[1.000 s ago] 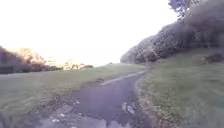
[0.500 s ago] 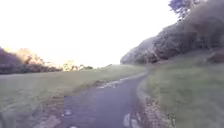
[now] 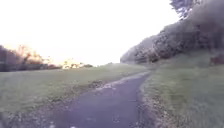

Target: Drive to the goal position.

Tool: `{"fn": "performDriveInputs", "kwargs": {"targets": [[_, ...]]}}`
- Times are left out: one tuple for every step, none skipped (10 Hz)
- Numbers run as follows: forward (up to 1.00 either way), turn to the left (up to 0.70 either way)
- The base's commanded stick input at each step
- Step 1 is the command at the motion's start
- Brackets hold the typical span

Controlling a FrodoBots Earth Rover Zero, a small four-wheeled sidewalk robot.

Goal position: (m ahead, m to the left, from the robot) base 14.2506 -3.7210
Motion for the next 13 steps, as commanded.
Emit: {"fn": "performDriveInputs", "kwargs": {"targets": [[0.70,0.00],[0.70,0.00],[0.70,0.00],[0.70,0.00],[0.70,0.00],[0.70,0.00],[0.70,0.00],[0.70,0.00],[0.70,0.00],[0.70,-0.08],[0.70,-0.24],[0.70,-0.35],[0.70,-0.35]]}}
